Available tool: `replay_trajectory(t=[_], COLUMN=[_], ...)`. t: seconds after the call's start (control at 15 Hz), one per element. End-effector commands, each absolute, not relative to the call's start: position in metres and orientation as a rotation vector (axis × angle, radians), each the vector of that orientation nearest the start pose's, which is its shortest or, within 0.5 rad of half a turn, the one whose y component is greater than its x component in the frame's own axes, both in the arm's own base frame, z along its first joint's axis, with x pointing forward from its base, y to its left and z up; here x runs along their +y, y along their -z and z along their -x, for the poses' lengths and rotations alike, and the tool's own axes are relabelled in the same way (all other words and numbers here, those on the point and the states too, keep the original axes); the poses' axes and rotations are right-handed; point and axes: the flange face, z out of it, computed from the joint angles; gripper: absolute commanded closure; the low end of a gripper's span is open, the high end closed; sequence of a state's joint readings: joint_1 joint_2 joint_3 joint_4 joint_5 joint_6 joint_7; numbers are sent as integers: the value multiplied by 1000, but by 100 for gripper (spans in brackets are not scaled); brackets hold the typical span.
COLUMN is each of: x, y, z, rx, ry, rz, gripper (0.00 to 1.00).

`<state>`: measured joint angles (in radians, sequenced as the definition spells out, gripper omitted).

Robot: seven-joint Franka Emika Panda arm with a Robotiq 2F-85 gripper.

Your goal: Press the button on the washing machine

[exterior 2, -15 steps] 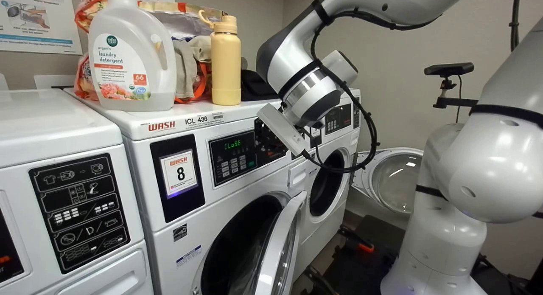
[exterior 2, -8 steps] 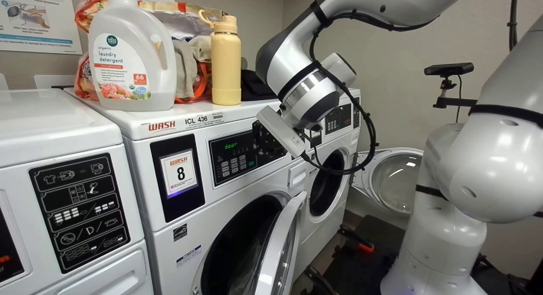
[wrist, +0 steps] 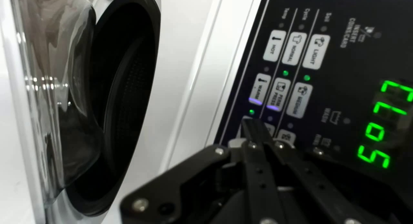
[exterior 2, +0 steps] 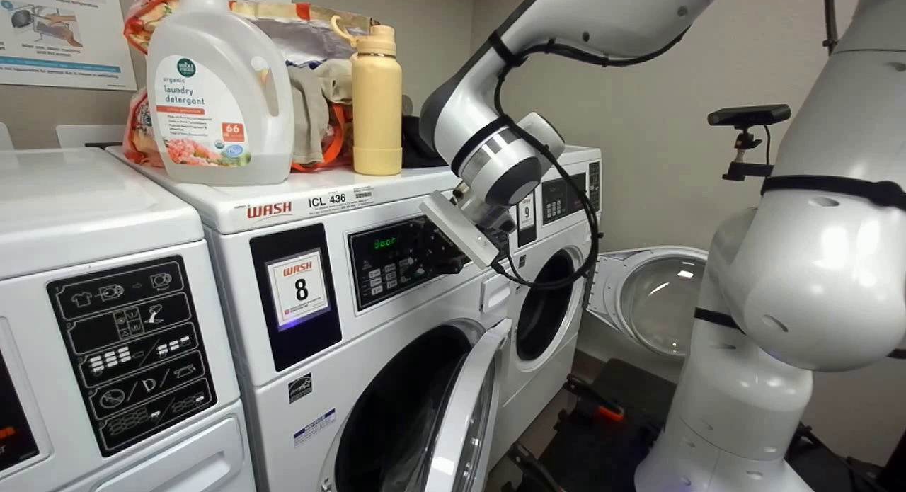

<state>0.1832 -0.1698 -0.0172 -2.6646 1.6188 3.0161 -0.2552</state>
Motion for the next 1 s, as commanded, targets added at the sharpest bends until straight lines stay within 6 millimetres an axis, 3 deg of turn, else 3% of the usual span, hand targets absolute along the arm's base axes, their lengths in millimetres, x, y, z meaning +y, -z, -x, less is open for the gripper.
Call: replay_trajectory(t=[0.0,0.47,0.93], x=[-13,2,5], y=[-289,-300,-317], z=[-435,-424,-406], rx=[1423,1404,1357], ry=[569,616,638], rz=[2190,2212,2205], gripper=[100,100,100])
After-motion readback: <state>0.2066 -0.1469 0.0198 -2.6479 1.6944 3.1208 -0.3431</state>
